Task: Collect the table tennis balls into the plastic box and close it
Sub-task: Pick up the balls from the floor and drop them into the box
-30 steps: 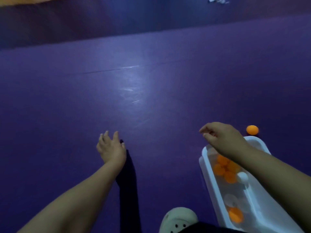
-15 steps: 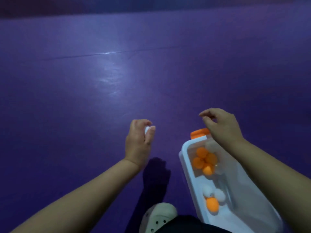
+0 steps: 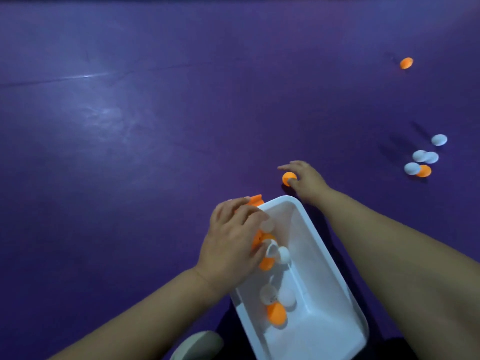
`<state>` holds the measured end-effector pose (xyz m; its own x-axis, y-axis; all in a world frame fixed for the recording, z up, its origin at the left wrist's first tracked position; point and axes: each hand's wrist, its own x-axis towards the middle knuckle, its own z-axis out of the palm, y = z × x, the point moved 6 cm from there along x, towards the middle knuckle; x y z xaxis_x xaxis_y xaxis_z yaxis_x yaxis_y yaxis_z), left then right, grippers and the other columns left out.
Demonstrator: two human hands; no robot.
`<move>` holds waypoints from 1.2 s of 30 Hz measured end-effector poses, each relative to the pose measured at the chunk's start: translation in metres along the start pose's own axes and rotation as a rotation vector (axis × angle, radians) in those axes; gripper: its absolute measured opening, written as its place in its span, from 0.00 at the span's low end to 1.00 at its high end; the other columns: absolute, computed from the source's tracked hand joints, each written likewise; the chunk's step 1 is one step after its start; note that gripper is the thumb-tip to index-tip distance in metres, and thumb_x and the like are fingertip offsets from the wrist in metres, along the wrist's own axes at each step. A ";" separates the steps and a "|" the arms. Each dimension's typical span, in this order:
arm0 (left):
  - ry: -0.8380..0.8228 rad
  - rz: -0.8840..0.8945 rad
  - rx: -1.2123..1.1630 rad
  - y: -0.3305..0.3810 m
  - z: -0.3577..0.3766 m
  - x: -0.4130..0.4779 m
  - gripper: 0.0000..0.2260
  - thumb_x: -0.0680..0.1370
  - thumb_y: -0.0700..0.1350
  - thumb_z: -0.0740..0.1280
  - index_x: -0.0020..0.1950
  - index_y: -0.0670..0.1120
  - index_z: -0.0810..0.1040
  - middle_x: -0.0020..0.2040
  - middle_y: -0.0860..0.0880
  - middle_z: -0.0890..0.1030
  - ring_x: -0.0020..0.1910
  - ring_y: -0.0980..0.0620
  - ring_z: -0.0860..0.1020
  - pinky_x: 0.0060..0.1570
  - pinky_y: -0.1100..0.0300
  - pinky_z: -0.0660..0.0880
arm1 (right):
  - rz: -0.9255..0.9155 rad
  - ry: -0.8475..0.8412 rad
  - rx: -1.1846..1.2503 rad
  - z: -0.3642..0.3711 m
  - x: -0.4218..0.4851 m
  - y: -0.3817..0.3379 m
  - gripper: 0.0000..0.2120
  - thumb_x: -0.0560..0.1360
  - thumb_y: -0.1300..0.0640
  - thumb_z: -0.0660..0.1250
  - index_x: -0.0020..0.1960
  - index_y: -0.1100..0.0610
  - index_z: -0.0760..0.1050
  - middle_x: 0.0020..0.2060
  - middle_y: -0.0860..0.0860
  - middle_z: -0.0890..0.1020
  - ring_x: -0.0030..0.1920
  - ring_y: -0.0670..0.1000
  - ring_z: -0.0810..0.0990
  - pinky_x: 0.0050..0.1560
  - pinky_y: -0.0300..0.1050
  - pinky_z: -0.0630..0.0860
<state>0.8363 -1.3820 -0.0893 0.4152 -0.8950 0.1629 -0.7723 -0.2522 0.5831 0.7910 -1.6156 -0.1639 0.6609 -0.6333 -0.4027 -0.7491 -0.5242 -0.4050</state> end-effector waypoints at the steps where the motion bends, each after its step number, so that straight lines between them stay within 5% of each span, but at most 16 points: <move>1: -0.015 -0.002 0.037 0.001 0.002 0.001 0.15 0.66 0.49 0.70 0.52 0.51 0.78 0.52 0.54 0.80 0.63 0.51 0.69 0.64 0.57 0.59 | -0.001 -0.057 -0.046 0.005 0.002 0.004 0.19 0.77 0.62 0.60 0.66 0.49 0.72 0.71 0.53 0.65 0.71 0.55 0.63 0.70 0.51 0.63; 4: -0.030 0.009 0.084 0.003 0.008 0.001 0.15 0.65 0.45 0.69 0.51 0.50 0.79 0.52 0.52 0.80 0.58 0.51 0.70 0.59 0.58 0.63 | 0.028 -0.217 -0.204 0.024 -0.001 0.018 0.20 0.77 0.60 0.62 0.68 0.49 0.70 0.72 0.53 0.62 0.71 0.56 0.61 0.70 0.54 0.64; 7: -0.002 -0.006 0.072 0.001 0.008 -0.001 0.11 0.67 0.43 0.67 0.49 0.49 0.80 0.52 0.51 0.80 0.56 0.51 0.70 0.54 0.60 0.64 | 0.101 -0.108 -0.222 0.022 -0.017 0.032 0.19 0.76 0.59 0.64 0.66 0.52 0.71 0.65 0.56 0.66 0.63 0.58 0.69 0.60 0.50 0.70; 12: -0.015 -0.018 0.087 0.003 0.008 0.000 0.11 0.71 0.43 0.60 0.47 0.48 0.80 0.53 0.50 0.80 0.56 0.51 0.70 0.51 0.60 0.64 | 0.170 0.219 0.198 -0.021 -0.053 0.027 0.15 0.74 0.54 0.65 0.61 0.53 0.74 0.58 0.54 0.76 0.56 0.55 0.76 0.54 0.44 0.70; 16: -0.055 -0.030 0.115 0.004 0.009 0.001 0.11 0.72 0.44 0.59 0.46 0.48 0.80 0.53 0.50 0.80 0.55 0.50 0.70 0.48 0.56 0.72 | 0.022 0.370 0.541 -0.047 -0.109 -0.006 0.08 0.74 0.54 0.66 0.53 0.48 0.74 0.46 0.46 0.80 0.44 0.47 0.79 0.47 0.39 0.77; 20: -0.083 -0.031 0.143 0.004 0.011 0.001 0.11 0.72 0.44 0.58 0.46 0.48 0.80 0.53 0.49 0.80 0.55 0.48 0.72 0.45 0.54 0.74 | -0.179 0.211 0.394 -0.038 -0.146 -0.026 0.15 0.72 0.47 0.69 0.57 0.46 0.72 0.48 0.38 0.77 0.47 0.39 0.76 0.47 0.30 0.73; 22: -0.087 -0.031 0.157 0.004 0.012 0.001 0.11 0.72 0.44 0.57 0.45 0.49 0.80 0.53 0.49 0.80 0.54 0.47 0.74 0.44 0.54 0.75 | -0.230 0.164 0.263 -0.031 -0.155 -0.021 0.24 0.70 0.42 0.68 0.63 0.47 0.69 0.52 0.37 0.73 0.49 0.41 0.75 0.48 0.30 0.73; 25: -0.094 -0.035 0.162 0.003 0.013 0.001 0.13 0.70 0.43 0.56 0.44 0.49 0.80 0.53 0.50 0.81 0.53 0.46 0.76 0.44 0.54 0.75 | -0.133 0.120 0.075 -0.025 -0.165 0.004 0.30 0.70 0.46 0.71 0.68 0.51 0.63 0.57 0.41 0.66 0.54 0.43 0.70 0.51 0.36 0.72; 27: -0.074 -0.026 0.145 0.005 0.011 0.000 0.13 0.71 0.43 0.56 0.43 0.49 0.80 0.52 0.49 0.81 0.53 0.45 0.77 0.45 0.54 0.75 | -0.018 -0.046 -0.004 -0.016 -0.172 0.019 0.21 0.71 0.47 0.70 0.61 0.50 0.68 0.55 0.42 0.69 0.51 0.44 0.71 0.49 0.41 0.73; 29: -0.035 0.008 0.114 0.011 0.009 0.003 0.12 0.72 0.43 0.57 0.42 0.48 0.80 0.51 0.48 0.81 0.52 0.45 0.77 0.46 0.54 0.74 | 0.069 -0.171 0.039 -0.008 -0.179 0.031 0.08 0.73 0.48 0.68 0.43 0.50 0.71 0.41 0.44 0.75 0.38 0.45 0.72 0.39 0.42 0.72; 31: 0.005 0.054 0.090 0.017 0.008 0.015 0.11 0.72 0.42 0.58 0.41 0.46 0.80 0.48 0.49 0.81 0.51 0.45 0.77 0.48 0.55 0.72 | 0.110 -0.134 0.130 -0.009 -0.183 0.040 0.16 0.74 0.50 0.67 0.32 0.52 0.65 0.29 0.45 0.71 0.30 0.45 0.68 0.33 0.41 0.66; 36: -0.056 0.236 0.070 0.052 0.022 0.053 0.05 0.70 0.42 0.65 0.41 0.48 0.80 0.43 0.50 0.81 0.48 0.46 0.77 0.51 0.54 0.69 | 0.241 0.081 0.243 -0.026 -0.176 0.064 0.19 0.75 0.53 0.66 0.31 0.54 0.61 0.27 0.47 0.68 0.29 0.47 0.65 0.31 0.43 0.62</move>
<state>0.8079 -1.4506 -0.0680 0.1938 -0.9508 0.2418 -0.8770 -0.0574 0.4771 0.6256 -1.5523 -0.0972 0.4536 -0.7705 -0.4478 -0.8438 -0.2096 -0.4940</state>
